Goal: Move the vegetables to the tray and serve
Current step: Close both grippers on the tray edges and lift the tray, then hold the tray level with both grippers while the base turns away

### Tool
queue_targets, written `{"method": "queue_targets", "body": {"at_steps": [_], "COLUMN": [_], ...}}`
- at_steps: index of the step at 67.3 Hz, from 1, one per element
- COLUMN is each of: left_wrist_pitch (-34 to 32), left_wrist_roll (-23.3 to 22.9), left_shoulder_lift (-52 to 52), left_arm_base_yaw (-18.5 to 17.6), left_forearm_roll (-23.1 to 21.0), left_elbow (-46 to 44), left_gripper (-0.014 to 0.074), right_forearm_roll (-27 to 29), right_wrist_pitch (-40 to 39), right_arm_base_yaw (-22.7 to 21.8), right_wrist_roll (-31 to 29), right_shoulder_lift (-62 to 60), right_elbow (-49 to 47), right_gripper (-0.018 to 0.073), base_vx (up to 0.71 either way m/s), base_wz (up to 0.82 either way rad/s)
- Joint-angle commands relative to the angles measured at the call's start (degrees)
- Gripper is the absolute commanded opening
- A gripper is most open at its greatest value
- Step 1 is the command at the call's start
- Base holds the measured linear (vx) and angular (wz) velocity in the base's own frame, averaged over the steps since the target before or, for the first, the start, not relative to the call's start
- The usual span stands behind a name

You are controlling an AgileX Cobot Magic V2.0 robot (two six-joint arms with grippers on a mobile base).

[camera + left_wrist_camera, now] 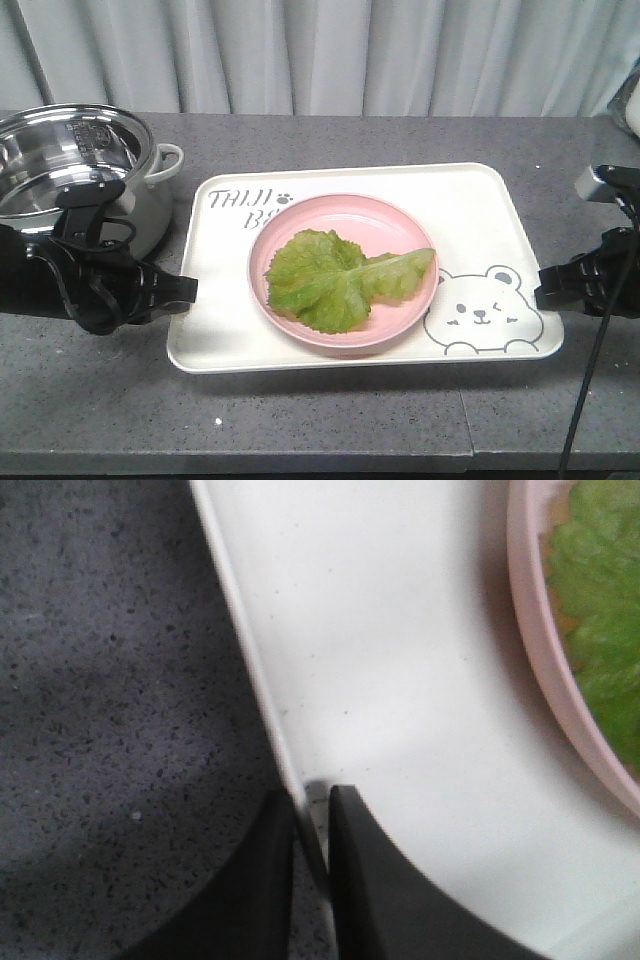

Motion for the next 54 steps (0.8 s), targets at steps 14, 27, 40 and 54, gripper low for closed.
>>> {"method": "queue_targets", "body": {"at_steps": [14,27,40,54], "left_wrist_pitch": [5.9,9.5,10.6,10.5], "left_wrist_roll": [-3.9,-13.5,-14.6,-14.7], "left_shoulder_lift": [-12.1,-16.9,-18.5,-18.5], "left_arm_base_yaw": [-0.7,-0.7,-0.7,-0.7], "left_forearm_roll": [3.8,13.5,15.1,15.1], "left_elbow": [-1.5,-1.5,-1.5,-1.5], "left_gripper": [-0.0007,-0.0007,-0.0006,-0.0006], "right_forearm_roll": [5.7,7.1,7.2,7.2], "right_wrist_pitch": [6.0,8.3,9.6,9.6], "right_arm_base_yaw": [0.2,0.2,0.2,0.1], "right_wrist_roll": [-1.1,-1.1,-1.0,-1.0], "right_shoulder_lift": [-6.9,-7.2,-7.2,-7.2], "right_elbow": [-1.4,-1.4,-1.4,-1.4], "right_gripper": [-0.0006,-0.0006,-0.0006,-0.0006], "base_vx": [0.00,0.00,0.00,0.00], "base_wz": [0.00,0.00,0.00,0.00]}}
